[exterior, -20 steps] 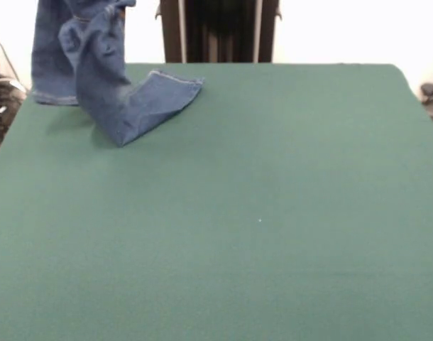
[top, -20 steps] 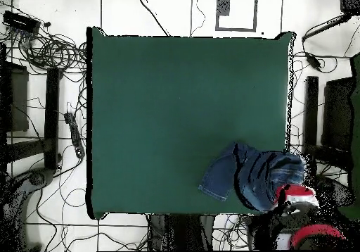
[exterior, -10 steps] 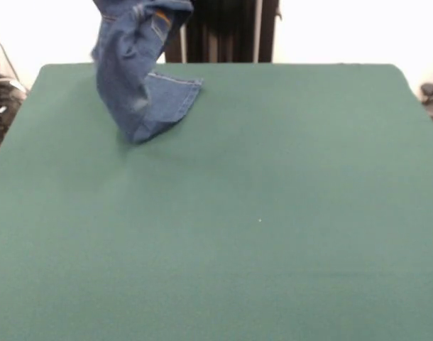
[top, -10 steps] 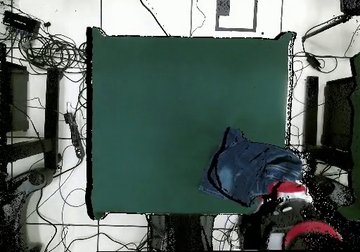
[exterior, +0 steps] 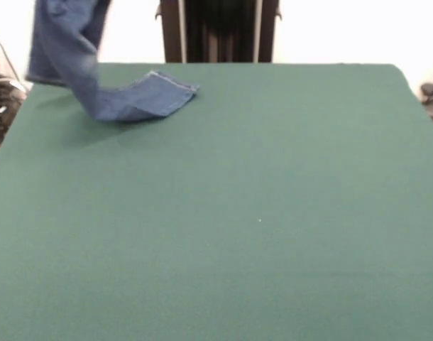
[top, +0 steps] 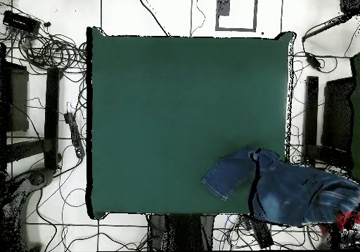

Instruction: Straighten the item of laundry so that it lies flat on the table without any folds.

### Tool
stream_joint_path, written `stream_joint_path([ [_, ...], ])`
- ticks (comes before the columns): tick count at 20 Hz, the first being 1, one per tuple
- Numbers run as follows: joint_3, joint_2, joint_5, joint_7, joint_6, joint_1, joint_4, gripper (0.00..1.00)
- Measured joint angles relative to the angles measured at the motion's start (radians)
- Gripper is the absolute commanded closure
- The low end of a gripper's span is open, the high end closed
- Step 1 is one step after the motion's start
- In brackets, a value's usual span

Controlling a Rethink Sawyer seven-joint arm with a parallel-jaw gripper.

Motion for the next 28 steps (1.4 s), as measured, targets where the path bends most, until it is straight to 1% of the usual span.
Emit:
stream_joint_path([
  [1,0.0,0.0,0.0,-0.051,0.0,-0.036,-0.013,1.0],
  [6,0.0,0.0,0.001,-0.169,0.0,-0.101,-0.047,1.0],
  [8,0.0,0.001,0.001,-0.193,0.0,-0.113,-0.056,1.0],
  [9,0.0,0.006,0.002,-0.23,0.006,-0.133,-0.073,1.0],
  [18,0.001,0.047,0.013,-0.335,0.04,-0.233,-0.151,1.0],
  [20,0.005,0.071,0.017,-0.365,0.052,-0.27,-0.181,1.0],
  [26,0.021,0.117,0.026,-0.429,0.056,-0.337,-0.228,1.0],
  [28,0.032,0.145,0.027,-0.463,0.056,-0.369,-0.252,1.0],
])
